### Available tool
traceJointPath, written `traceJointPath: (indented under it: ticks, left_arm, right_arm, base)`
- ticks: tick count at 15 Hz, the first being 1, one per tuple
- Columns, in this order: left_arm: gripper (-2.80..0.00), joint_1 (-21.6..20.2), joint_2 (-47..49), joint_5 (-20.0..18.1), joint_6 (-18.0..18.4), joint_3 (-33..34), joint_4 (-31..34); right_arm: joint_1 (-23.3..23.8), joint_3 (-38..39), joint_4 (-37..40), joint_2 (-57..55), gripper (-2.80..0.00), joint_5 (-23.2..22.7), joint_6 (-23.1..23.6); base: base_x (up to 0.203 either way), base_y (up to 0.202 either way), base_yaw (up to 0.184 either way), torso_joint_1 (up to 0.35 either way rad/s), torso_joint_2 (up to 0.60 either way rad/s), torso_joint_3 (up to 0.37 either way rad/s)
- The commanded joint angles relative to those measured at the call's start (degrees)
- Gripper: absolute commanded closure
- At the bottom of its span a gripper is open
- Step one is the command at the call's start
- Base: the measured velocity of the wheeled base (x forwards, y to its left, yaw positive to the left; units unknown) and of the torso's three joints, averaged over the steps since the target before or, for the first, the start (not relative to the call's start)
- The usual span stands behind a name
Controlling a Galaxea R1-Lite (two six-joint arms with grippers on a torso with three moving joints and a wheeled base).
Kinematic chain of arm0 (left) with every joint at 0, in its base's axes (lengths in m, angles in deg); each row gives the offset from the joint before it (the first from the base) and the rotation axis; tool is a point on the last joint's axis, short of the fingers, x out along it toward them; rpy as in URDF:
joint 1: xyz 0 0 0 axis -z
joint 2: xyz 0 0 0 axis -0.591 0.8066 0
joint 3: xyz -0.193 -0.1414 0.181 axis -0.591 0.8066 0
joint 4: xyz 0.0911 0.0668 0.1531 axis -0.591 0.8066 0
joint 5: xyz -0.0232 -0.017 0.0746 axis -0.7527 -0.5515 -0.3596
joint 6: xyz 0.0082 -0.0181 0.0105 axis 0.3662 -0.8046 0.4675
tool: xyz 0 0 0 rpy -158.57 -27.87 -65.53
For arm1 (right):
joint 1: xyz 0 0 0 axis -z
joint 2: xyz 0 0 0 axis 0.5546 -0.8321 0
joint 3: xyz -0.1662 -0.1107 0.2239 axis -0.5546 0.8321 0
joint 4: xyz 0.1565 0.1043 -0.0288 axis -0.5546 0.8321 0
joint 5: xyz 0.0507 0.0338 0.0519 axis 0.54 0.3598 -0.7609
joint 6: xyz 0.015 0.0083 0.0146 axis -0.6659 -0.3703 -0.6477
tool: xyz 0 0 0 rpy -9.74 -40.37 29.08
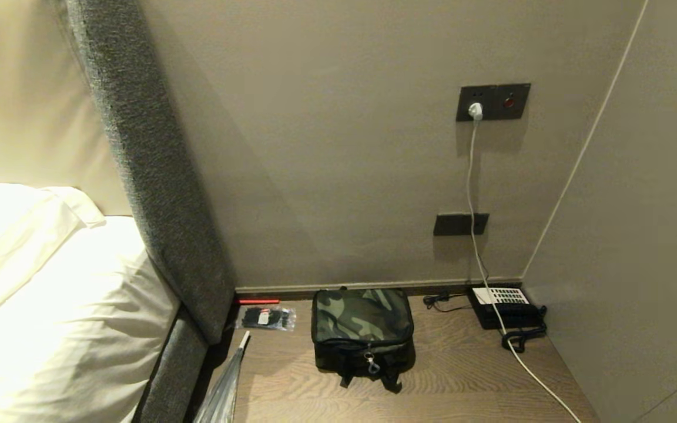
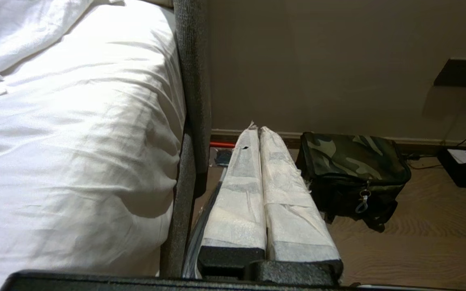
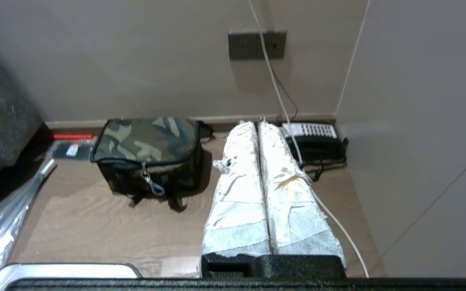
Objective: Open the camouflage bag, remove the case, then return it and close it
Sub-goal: Open the top of the storage box
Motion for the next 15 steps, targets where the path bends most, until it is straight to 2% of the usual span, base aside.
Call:
traceJointPath:
  ticks: [1,15]
  left_arm:
    - [0.00,-0.02,-0.11,0.02,-0.02,0.18,-0.01]
    - [0.00,-0.02,-0.11,0.02,-0.11,0.18,-0.01]
  right_arm:
    - [-0.04,0.00,0.00,0.10,0.00,-0.06,0.00]
    - [-0.04,0.00,0.00,0.10,0.00,0.03,0.00]
  base:
    - [0.000,0.000,0.000,-0.002,0.00,-0.202]
    - [0.000,0.000,0.000,0.002,0.00,-0.198]
